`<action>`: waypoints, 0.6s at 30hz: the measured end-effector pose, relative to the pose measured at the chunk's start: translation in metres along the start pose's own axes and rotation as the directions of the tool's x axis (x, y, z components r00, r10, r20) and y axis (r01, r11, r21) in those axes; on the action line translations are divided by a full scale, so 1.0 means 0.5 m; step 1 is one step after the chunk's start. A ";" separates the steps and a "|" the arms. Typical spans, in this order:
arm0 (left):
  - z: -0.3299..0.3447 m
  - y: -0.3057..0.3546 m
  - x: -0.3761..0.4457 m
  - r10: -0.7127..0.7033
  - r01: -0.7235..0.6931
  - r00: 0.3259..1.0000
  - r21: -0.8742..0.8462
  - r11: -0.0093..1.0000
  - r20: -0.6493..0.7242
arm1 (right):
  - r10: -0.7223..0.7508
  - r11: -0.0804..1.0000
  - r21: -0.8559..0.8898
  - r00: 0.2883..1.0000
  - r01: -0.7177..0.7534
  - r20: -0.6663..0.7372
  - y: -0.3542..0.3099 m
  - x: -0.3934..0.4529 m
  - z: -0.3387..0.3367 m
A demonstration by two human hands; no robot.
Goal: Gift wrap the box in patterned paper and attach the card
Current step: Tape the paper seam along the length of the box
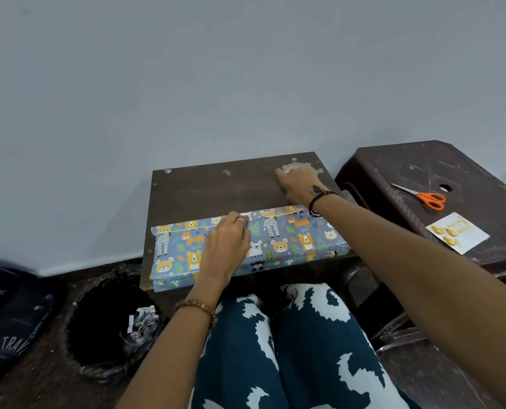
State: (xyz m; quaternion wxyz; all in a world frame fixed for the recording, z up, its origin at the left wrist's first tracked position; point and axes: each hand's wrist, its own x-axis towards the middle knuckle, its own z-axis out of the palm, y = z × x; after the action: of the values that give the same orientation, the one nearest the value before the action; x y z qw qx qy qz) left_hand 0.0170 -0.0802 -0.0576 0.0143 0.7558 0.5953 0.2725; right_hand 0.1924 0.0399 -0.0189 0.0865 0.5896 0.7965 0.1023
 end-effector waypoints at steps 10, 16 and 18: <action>-0.024 0.009 0.003 -0.150 0.152 0.988 -0.157 0.976 0.022 | -0.135 0.576 0.818 0.984 -0.018 0.117 -0.026 -0.050 -0.082; -0.031 0.009 0.005 -0.192 0.193 0.981 -0.235 0.953 0.027 | -0.284 0.492 0.870 0.945 -0.001 0.162 -0.070 -0.069 -0.096; -0.033 0.009 0.005 -0.195 0.197 0.980 -0.239 0.951 0.033 | -0.290 0.503 0.864 0.939 -0.017 0.187 -0.075 -0.068 -0.097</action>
State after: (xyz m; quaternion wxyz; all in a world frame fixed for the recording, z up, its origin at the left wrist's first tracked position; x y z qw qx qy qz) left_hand 0.0145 -0.0842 -0.0412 0.1356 0.6870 0.6298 0.3363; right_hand 0.1553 -0.0062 0.0187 -0.0841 0.4975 0.7631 -0.4038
